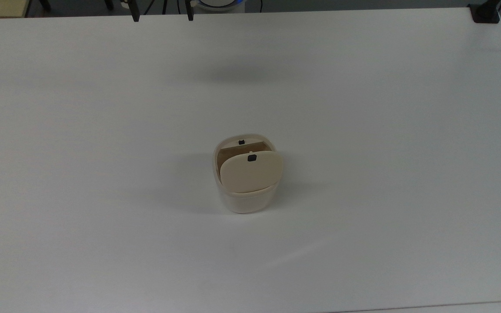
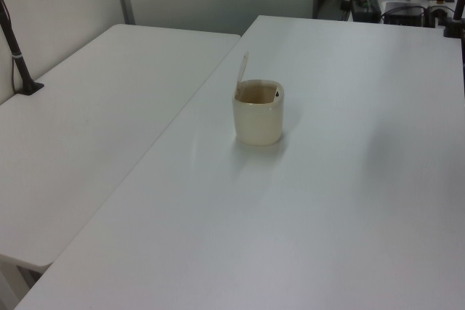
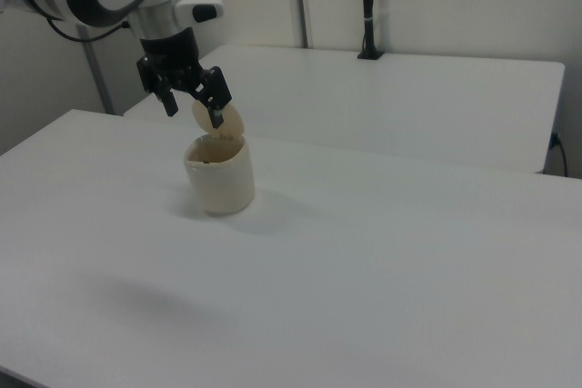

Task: Close the trash bin
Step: 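Move the gripper down toward the open lid of the cream bin, then lower the gripper onto the raised lid edge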

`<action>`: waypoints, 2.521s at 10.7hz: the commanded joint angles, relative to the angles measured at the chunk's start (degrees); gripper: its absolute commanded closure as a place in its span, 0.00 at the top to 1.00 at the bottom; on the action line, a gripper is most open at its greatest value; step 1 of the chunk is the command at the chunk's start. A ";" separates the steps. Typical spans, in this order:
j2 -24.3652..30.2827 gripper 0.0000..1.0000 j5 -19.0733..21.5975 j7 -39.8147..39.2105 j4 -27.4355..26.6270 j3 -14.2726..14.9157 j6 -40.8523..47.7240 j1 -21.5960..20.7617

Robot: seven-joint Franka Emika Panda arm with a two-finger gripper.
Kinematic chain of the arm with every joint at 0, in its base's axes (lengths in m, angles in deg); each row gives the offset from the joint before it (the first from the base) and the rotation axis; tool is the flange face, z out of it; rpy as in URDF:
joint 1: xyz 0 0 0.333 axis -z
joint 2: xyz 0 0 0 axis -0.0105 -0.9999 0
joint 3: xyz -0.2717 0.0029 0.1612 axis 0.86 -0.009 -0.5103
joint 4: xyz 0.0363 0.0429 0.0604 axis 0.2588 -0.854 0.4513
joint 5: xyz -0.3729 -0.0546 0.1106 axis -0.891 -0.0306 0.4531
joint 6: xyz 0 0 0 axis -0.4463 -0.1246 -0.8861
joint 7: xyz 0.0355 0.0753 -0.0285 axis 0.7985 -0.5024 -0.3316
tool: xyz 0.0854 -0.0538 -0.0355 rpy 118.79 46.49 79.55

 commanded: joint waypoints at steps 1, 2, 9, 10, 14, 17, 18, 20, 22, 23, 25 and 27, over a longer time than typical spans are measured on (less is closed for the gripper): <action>-1.01 1.00 -0.57 -0.85 -0.60 0.62 0.07 -0.82; -1.11 1.00 -0.57 -0.32 -0.60 0.18 -0.11 -0.82; -12.69 0.99 -1.70 47.53 16.43 0.00 -9.94 -6.69; -15.15 0.96 -2.76 53.15 18.97 0.00 -11.17 -7.58; -22.63 0.65 -5.66 70.92 21.46 0.79 -23.11 -11.97; -27.64 0.00 -7.25 74.47 23.73 0.79 -26.47 -13.39; -28.70 0.00 -7.25 76.74 23.92 0.88 -27.69 -13.48; -29.58 0.00 -9.00 79.48 24.09 0.79 -28.85 -14.79; -30.81 0.00 -10.06 80.45 24.01 0.79 -28.94 -15.33; -30.99 0.00 -12.15 80.36 23.57 0.44 -28.94 -15.85; -31.43 0.00 -14.46 80.37 22.78 0.18 -28.85 -16.29; -30.56 0.00 -14.98 80.01 21.73 -0.09 -28.76 -15.59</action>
